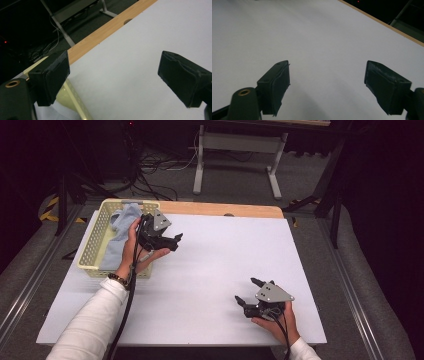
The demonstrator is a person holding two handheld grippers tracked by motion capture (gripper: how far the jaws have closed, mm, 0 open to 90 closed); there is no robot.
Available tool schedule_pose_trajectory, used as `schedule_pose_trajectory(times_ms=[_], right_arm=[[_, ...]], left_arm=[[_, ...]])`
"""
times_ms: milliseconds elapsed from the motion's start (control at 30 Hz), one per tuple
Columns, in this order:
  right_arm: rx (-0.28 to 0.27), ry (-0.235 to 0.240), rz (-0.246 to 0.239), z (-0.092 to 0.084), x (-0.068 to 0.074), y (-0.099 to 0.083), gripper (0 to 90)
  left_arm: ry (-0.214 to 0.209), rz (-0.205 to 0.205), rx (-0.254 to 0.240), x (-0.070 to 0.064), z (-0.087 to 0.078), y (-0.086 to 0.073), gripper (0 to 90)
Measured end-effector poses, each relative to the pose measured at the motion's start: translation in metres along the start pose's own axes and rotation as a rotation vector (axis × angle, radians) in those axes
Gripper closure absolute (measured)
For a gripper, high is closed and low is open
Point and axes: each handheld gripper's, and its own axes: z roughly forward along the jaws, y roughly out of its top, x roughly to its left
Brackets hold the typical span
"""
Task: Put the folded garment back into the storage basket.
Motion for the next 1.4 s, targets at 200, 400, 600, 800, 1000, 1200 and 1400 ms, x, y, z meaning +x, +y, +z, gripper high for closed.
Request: schedule_pose_trajectory(times_ms=[200, 400, 600, 800, 1000, 1200, 1400], right_arm=[[-0.001, -0.005, 0.001, 0.000, 0.000, 0.000, 21.2], [-0.004, -0.005, 0.001, -0.001, 0.000, 0.000, 21.2], [-0.006, -0.004, -0.003, -0.001, 0.001, 0.001, 21.2], [-0.005, -0.002, -0.005, -0.001, 0.001, 0.001, 21.2], [-0.004, -0.001, -0.004, 0.000, 0.001, 0.000, 21.2], [-0.007, 0.000, -0.007, -0.001, 0.001, 0.001, 21.3], [-0.012, -0.003, -0.003, -0.001, 0.001, 0.001, 21.2]], left_arm=[[-0.007, 0.018, -0.014, -0.008, -0.003, 0.002, 11.6], [-0.035, 0.027, -0.028, -0.016, -0.005, 0.001, 11.6], [-0.044, 0.051, -0.031, -0.023, -0.006, 0.002, 11.6], [-0.061, 0.062, -0.041, -0.030, -0.009, 0.001, 11.7], [-0.079, 0.064, -0.056, -0.037, -0.011, 0.000, 11.6], [-0.089, 0.081, -0.057, -0.046, -0.013, -0.001, 11.7], [-0.112, 0.086, -0.072, -0.054, -0.016, -0.004, 11.9]])
